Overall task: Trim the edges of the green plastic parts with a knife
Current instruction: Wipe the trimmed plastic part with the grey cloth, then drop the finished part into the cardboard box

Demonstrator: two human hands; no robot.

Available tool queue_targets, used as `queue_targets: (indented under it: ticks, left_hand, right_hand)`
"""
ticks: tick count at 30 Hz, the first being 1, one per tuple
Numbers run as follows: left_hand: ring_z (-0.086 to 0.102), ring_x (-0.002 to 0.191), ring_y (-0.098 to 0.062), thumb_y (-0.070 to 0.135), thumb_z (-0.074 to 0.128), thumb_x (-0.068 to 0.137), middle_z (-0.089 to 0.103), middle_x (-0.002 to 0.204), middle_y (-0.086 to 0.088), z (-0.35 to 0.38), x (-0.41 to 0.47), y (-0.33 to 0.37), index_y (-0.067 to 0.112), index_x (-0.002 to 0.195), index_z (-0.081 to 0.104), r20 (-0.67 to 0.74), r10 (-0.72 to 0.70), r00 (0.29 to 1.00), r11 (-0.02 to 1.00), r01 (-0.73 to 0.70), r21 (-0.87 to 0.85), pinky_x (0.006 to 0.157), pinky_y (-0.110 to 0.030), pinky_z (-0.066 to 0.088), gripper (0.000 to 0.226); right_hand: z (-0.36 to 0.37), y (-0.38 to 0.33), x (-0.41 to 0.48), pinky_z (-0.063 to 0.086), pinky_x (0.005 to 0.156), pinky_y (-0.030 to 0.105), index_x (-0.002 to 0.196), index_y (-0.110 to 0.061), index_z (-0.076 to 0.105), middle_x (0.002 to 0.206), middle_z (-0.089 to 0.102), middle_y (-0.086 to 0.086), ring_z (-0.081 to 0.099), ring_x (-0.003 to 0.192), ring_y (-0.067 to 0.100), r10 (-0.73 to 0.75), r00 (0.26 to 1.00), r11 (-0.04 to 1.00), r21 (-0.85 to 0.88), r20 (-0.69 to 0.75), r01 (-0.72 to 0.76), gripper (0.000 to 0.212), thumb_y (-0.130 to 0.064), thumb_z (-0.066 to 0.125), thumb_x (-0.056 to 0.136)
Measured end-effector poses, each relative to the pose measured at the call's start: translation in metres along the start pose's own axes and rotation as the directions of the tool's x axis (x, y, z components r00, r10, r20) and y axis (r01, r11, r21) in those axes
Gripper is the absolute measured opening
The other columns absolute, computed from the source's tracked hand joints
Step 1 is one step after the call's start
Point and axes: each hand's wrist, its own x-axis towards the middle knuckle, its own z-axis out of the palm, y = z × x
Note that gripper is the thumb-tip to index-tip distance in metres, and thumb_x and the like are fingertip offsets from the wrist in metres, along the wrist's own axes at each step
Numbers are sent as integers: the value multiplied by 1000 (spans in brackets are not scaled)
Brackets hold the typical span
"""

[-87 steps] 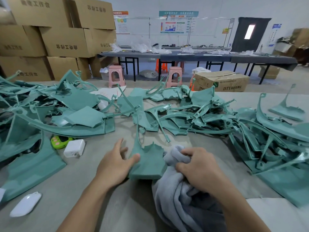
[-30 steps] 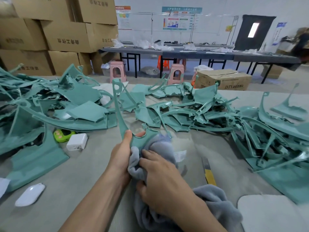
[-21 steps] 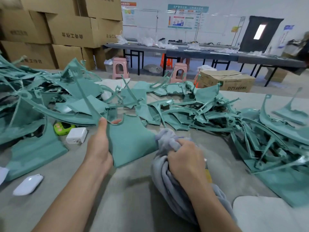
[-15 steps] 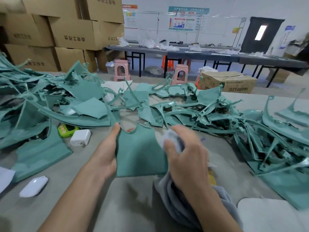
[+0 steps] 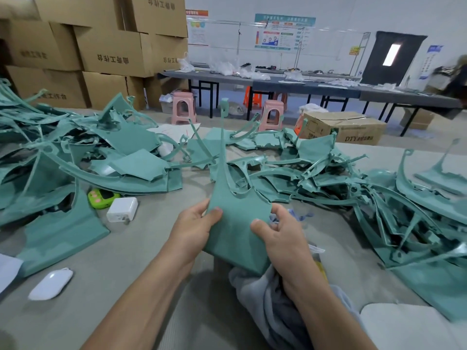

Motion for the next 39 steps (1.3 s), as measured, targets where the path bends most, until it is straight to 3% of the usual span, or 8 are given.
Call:
queue_targets:
  ticks: [7,11,21,25,28,31,35,39]
  left_hand:
    - [75,84,-16,66,67,70,78,83,8,5,-8,10,34,83,81,-206,62,977,981,-22,192,84,-44,59,37]
    - [72,90,-4,43,72,79,79,93,8,11,-16,25,32,87,82,-104,122,987,991,-116,63,78,-21,53,17]
    - [70,109,-25,12,59,79,69,128,-12,21,-46,85,18,122,72,480,99,872,927,94,-362,81,-30,59,45]
    - [74,94,-36,-12,53,87,76,108,-17,52,-66,94,7,114,70,339,4,941,1000,-8,10,74,-42,62,38]
    - [73,92,-38,-10,59,85,78,93,-11,85,-93,89,10,100,71,132,35,991,986,-56,156,83,-55,60,28]
    - [74,92,-36,7,59,94,77,95,-13,123,-131,87,11,99,71,278,-22,960,998,7,56,85,-53,61,14]
    - [73,83,-17,27,59,100,77,94,0,162,-164,82,24,91,80,442,-74,894,993,108,-52,71,-32,61,23]
    - [70,82,1,24,73,89,77,90,15,196,-189,63,28,105,71,528,8,849,995,-62,84,70,-15,55,17]
  right_hand:
    - [3,-12,-6,60,65,50,98,-13,70,82,73,20,71,76,40,-106,994,991,-83,-43,102,10,-20,66,93]
    - [-2,-40,-14,42,48,42,93,-18,63,66,57,14,48,54,23,-410,886,907,-198,-217,371,10,-27,60,93]
    - [-34,-85,-30,63,66,37,106,-5,72,95,79,13,76,77,26,219,976,924,321,-7,-205,13,-8,62,98]
    - [-57,-75,-77,52,97,30,144,-26,54,123,69,-10,66,109,8,-82,924,919,-388,-373,-75,62,-25,78,86]
    - [-61,-72,-129,22,123,30,158,-42,15,164,25,-18,20,151,2,-374,923,648,-737,-88,192,99,-37,78,81]
    - [-65,-62,-169,24,124,30,157,-50,2,165,21,-22,16,151,-4,-351,934,657,-695,59,291,104,-35,71,81]
    - [-113,-66,-208,41,83,1,142,-58,42,111,61,-40,56,101,-16,-436,853,789,-577,-287,209,76,-7,59,88]
    - [-171,-54,-255,61,79,38,106,-15,76,100,80,1,76,93,22,-78,821,975,129,-566,182,33,9,61,90]
